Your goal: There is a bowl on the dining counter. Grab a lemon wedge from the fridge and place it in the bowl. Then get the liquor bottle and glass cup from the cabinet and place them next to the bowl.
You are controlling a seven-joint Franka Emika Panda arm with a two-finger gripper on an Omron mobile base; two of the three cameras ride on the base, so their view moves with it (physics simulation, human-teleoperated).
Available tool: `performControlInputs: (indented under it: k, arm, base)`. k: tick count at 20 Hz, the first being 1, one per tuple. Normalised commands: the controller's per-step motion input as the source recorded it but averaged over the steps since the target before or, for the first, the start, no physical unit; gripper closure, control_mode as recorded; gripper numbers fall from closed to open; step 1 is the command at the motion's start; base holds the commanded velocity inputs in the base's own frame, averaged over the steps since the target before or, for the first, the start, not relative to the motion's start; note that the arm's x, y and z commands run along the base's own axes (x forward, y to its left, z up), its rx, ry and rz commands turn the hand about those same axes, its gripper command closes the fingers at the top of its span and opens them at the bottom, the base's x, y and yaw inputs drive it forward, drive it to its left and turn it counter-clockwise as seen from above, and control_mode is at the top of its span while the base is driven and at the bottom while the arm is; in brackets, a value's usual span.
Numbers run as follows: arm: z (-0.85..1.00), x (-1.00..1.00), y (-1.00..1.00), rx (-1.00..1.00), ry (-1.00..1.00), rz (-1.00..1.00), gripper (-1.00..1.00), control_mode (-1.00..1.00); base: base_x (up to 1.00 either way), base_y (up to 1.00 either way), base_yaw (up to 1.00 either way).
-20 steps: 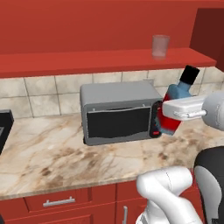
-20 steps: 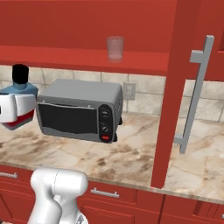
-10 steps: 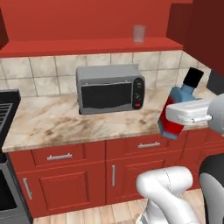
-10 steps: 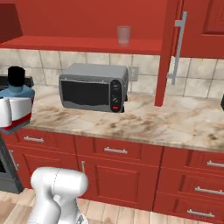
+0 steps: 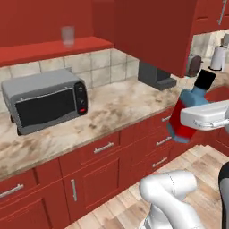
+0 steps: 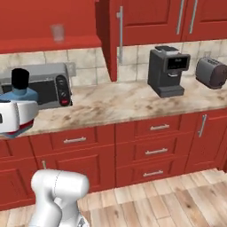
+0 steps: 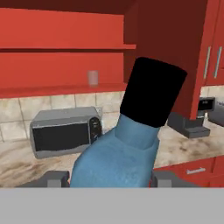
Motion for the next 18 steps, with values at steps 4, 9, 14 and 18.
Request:
performControlInputs:
  k: [4,9,14,18]
  arm:
    - [0.00,0.00,0.00,0.00,0.00,0.00,1.00,1.00]
    - [0.00,0.00,0.00,0.00,0.00,0.00,1.00,1.00]
    - [0.00,0.00,0.00,0.00,0.00,0.00,1.00,1.00]
    - [0.00,0.00,0.00,0.00,0.00,0.00,1.00,1.00]
  base:
    - [0.00,-0.24,-0.91]
    - [0.00,-0.29,-0.90]
    - [0.00,-0.45,-0.87]
    - [0.00,-0.52,-0.82]
